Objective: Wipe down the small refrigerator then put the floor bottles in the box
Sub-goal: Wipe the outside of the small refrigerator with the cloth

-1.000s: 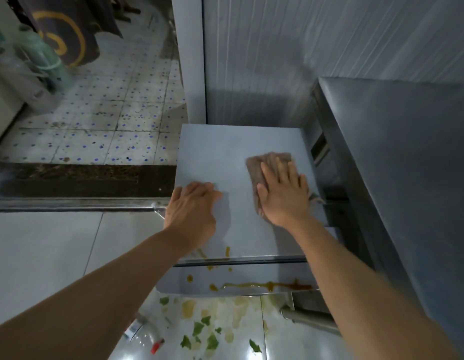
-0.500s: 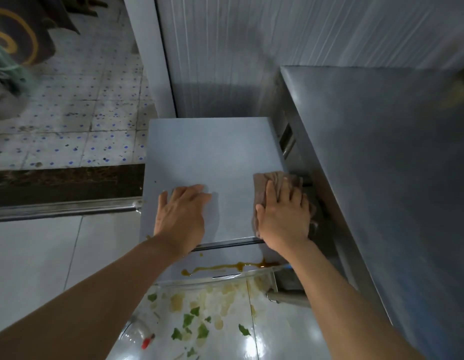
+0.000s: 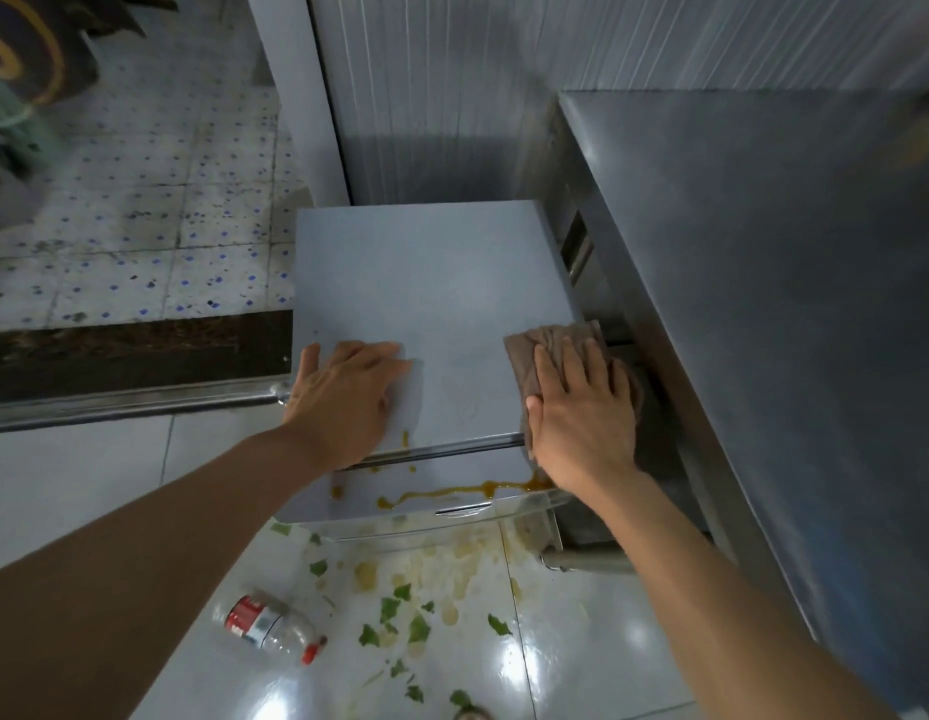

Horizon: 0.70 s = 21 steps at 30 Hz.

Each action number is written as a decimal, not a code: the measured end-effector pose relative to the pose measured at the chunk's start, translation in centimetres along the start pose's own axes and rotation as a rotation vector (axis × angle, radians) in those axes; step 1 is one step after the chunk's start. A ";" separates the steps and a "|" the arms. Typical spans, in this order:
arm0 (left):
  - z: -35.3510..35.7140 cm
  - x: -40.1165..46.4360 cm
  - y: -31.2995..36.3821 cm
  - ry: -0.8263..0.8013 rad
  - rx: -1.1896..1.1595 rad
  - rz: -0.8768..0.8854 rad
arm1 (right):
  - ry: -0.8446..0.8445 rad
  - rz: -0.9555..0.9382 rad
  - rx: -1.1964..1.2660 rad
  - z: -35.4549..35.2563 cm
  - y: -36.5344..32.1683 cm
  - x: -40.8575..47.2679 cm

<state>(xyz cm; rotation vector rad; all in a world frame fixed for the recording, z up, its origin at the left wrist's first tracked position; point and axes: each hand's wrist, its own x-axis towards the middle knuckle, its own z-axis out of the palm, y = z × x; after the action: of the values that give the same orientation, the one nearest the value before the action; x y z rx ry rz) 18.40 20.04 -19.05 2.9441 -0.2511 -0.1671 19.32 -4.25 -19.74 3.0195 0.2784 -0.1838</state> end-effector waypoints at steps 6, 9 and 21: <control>-0.9 -0.3 -4.2 0.011 -0.007 -0.113 | 0.090 -0.082 0.179 0.8 -5.7 1.4; -1.1 -1.0 -5.1 -0.001 -0.009 -0.107 | 0.079 -0.276 0.238 1.4 -9.7 -0.5; -1.2 -2.9 -6.2 0.058 -0.135 -0.091 | 0.072 -0.191 0.216 0.7 -13.3 1.7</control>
<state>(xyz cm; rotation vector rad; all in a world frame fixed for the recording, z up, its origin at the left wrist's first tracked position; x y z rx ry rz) 16.68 26.73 -18.73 2.8219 -0.0934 -0.1067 18.39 8.96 -21.88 3.2146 0.5906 -0.1273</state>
